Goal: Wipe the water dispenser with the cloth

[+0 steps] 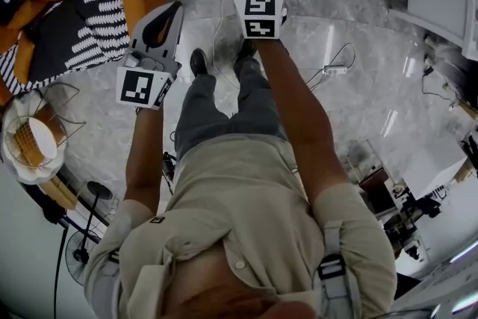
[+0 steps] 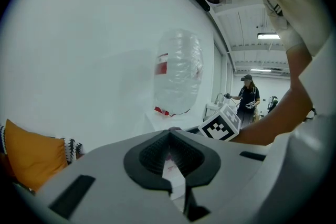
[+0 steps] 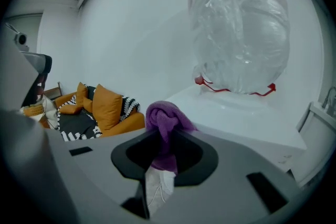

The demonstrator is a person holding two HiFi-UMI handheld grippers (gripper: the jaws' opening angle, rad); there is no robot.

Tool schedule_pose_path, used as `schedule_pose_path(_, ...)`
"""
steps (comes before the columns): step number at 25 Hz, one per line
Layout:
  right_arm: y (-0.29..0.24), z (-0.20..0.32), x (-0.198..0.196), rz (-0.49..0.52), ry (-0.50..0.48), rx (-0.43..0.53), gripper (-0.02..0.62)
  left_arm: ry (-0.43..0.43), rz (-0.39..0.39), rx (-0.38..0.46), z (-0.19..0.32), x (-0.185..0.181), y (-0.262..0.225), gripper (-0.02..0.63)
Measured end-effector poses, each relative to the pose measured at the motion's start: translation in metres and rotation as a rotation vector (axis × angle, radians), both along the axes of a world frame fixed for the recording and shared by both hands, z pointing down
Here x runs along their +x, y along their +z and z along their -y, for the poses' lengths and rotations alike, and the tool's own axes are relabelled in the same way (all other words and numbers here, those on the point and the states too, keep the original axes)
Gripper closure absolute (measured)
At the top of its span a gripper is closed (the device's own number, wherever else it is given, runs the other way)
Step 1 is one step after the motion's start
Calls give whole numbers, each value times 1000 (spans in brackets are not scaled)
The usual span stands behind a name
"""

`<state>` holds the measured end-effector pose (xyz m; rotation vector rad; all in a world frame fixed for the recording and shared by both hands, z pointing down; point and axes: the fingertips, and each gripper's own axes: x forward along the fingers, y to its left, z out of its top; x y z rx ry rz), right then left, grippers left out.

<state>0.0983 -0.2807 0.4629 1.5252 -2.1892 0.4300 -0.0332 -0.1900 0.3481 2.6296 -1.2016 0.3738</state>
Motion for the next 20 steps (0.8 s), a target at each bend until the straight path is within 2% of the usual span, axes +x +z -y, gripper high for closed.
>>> schedule_pose_path(4, 6, -11, 48, -31, 69, -3, 512, 3, -32, 18, 2, 10, -2, 591)
schedule_pose_path(8, 11, -29, 119, -82, 178, 0, 512, 27, -46, 23, 2, 26, 1, 591)
schedule_pose_path(12, 12, -42, 177, -98, 288, -13, 512, 69, -8, -7, -2, 39, 11, 591)
schedule_pose_path(15, 12, -44, 187, -102, 307, -16, 512, 71, -31, 7, 0, 47, 7, 591)
schedule_pose_path(17, 12, -43, 180, -98, 300, -16, 512, 83, -6, -9, -3, 46, 12, 591)
schedule_pose_path(20, 14, -38, 163, -74, 292, -23, 512, 72, -23, 5, -3, 43, 9, 591)
